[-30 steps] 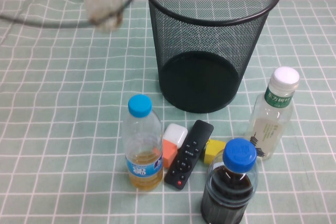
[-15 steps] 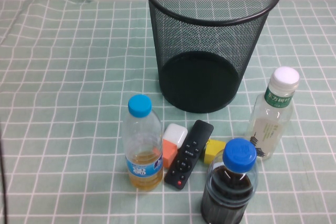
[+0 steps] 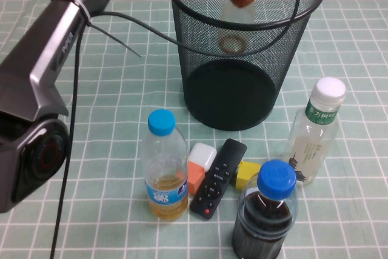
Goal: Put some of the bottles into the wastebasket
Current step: Place the bottle in the trash can, then pick up a bottle from the table with right arm
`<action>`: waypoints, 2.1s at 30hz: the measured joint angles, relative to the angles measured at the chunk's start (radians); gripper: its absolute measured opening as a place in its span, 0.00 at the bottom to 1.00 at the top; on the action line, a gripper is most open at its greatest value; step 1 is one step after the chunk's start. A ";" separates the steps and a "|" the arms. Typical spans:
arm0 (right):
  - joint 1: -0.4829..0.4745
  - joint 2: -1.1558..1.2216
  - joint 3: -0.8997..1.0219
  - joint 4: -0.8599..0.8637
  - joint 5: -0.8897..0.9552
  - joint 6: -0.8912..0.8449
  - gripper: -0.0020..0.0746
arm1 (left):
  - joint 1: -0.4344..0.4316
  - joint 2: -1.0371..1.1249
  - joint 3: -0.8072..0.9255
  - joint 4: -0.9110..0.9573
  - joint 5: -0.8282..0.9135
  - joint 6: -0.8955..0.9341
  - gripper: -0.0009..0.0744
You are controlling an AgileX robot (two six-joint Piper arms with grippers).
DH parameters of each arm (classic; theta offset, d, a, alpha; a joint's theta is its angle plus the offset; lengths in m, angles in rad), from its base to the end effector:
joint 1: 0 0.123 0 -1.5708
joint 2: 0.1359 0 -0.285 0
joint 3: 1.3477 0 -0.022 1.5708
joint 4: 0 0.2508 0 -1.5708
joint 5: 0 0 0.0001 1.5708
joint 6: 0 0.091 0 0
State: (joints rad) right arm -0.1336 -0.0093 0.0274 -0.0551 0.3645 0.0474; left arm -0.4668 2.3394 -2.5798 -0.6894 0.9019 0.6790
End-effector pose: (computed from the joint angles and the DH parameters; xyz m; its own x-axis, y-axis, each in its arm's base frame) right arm 0.0523 -0.0088 0.1717 -0.2887 0.0347 -0.9568 0.1506 0.9885 -0.0096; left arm 0.4488 -0.2771 0.3666 -0.2145 0.3070 -0.9272 0.8542 0.5194 -0.0256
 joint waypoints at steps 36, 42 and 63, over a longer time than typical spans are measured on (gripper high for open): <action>0.000 0.000 0.000 0.000 0.000 0.000 0.02 | -0.019 -0.684 0.238 0.444 0.361 -0.275 0.01; 0.000 -0.002 0.000 0.000 0.000 0.000 0.02 | -0.019 -1.035 0.590 0.606 0.216 -0.330 0.01; 0.000 -0.005 0.000 0.000 0.000 0.000 0.02 | -0.019 -1.929 1.920 0.856 -0.354 -0.606 0.01</action>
State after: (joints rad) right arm -0.1336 -0.0140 0.0274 -0.0551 0.3645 0.0474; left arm -0.4854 0.4101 -0.6598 0.1663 0.5479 0.0732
